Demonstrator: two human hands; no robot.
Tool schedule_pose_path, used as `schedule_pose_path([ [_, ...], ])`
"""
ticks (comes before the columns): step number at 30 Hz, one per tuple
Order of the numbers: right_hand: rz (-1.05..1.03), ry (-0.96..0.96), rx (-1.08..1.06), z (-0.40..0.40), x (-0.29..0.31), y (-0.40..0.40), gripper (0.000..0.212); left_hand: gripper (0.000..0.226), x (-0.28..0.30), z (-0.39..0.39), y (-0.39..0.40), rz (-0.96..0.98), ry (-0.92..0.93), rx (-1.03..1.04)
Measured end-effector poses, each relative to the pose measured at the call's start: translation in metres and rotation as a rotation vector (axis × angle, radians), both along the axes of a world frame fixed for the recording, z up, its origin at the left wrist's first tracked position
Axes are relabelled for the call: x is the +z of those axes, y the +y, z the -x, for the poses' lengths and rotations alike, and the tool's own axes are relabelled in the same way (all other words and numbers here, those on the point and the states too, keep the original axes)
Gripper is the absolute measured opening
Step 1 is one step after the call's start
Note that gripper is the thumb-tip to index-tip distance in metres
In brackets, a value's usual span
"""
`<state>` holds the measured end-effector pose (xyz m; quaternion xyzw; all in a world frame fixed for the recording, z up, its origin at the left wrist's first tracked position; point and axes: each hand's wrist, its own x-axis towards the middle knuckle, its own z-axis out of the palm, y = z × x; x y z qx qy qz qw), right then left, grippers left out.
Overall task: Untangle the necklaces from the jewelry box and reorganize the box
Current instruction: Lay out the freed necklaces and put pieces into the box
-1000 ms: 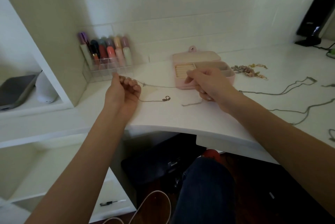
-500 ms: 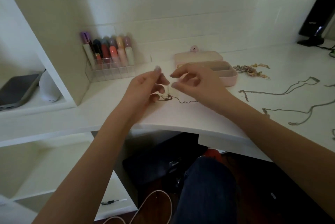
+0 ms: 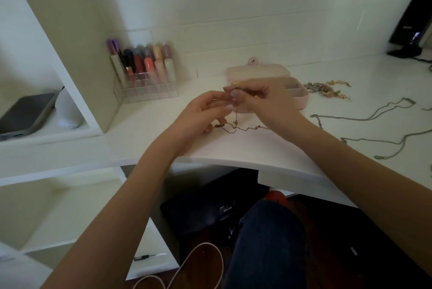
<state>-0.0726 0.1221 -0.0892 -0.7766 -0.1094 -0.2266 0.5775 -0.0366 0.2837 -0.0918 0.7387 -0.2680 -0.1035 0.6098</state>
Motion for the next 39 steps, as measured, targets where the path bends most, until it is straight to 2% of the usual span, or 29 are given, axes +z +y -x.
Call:
schedule_pose_path([
  [3,-0.122,0.090,0.042,0.002,0.009,-0.003,0.012,0.023,0.002,0.007,-0.007,-0.049,-0.047,-0.098],
  [5,-0.179,0.103,0.039,0.003,0.016,-0.010,0.012,0.018,0.001,0.008,-0.009,-0.075,-0.083,-0.059],
  [8,-0.245,0.076,0.028,0.007,0.025,-0.023,0.013,0.024,0.000,0.005,-0.005,-0.036,-0.068,0.028],
  [13,-0.324,0.077,-0.032,0.017,0.038,-0.038,0.013,0.023,0.001,0.010,-0.002,0.004,-0.048,0.030],
  [18,-0.416,0.092,-0.091,0.024,0.042,-0.043,0.017,0.026,0.005,0.013,0.003,-0.012,-0.070,0.116],
  [22,-0.548,0.173,-0.056,0.026,0.046,-0.048,0.017,0.025,0.012,0.011,0.014,-0.066,-0.113,0.140],
  [25,-0.551,0.274,-0.047,0.026,0.050,-0.055,0.018,0.021,0.022,0.008,0.024,-0.111,-0.146,0.158],
  [27,-0.464,0.319,-0.091,0.025,0.048,-0.058,0.018,0.019,0.028,0.005,0.032,-0.144,-0.183,0.180],
  [29,-0.273,0.317,-0.191,0.026,0.045,-0.061,0.017,0.017,0.033,0.001,0.040,-0.153,-0.214,0.215],
  [32,0.253,0.312,-0.457,0.028,0.039,-0.069,0.010,0.014,0.033,-0.006,0.052,-0.198,-0.284,0.263],
  [34,0.506,0.329,-0.564,0.028,0.032,-0.075,0.012,0.010,0.029,-0.010,0.057,-0.298,-0.361,0.282],
  [39,0.653,0.362,-0.417,0.030,0.020,-0.069,0.010,0.007,0.017,-0.010,0.061,-0.513,-0.496,0.291],
])
